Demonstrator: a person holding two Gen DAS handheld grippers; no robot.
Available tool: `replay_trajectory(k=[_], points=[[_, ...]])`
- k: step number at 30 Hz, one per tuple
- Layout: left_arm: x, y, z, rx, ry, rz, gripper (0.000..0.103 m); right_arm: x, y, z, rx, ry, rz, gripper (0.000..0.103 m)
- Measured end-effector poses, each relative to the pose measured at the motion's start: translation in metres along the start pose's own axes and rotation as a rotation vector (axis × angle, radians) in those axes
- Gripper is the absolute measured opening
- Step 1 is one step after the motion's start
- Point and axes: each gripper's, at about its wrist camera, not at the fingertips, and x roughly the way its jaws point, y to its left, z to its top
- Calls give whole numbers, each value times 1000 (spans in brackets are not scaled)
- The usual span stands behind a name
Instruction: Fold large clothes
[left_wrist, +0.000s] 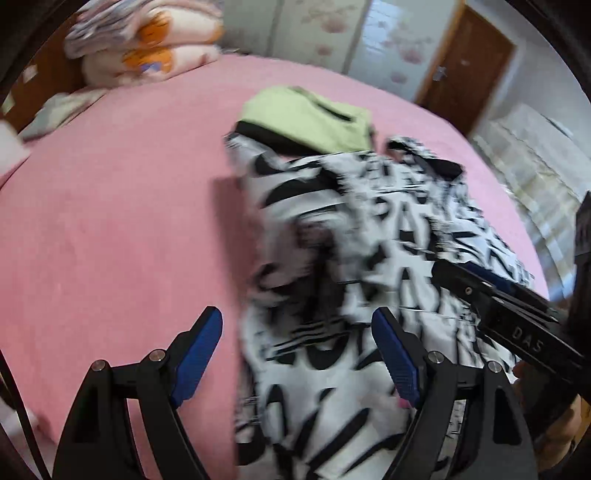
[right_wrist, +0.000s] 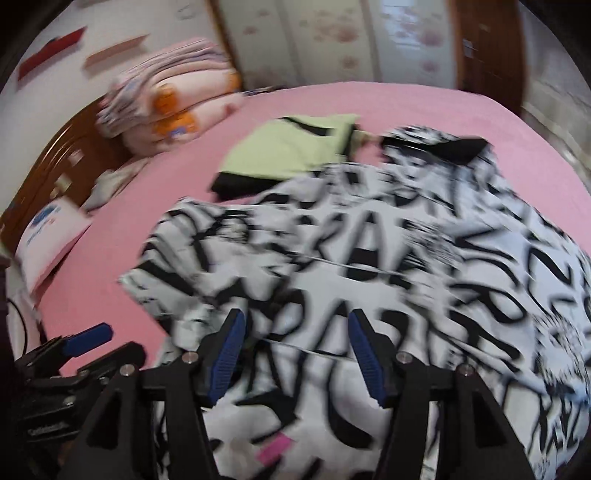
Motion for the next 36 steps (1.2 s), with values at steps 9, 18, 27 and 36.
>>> replay_trajectory(k=[9, 18, 27, 36], points=[[26, 24, -11, -74, 85, 10, 82, 87, 41, 5, -152, 170, -79, 62], [25, 14, -13, -32, 70, -10, 82, -4, -41, 18, 124, -63, -71, 6], [43, -5, -16, 22, 127, -54, 82, -25, -146, -66, 321, 133, -143, 42], [71, -6, 21, 55, 170, -95, 82, -41, -172, -19, 345, 75, -61, 71]])
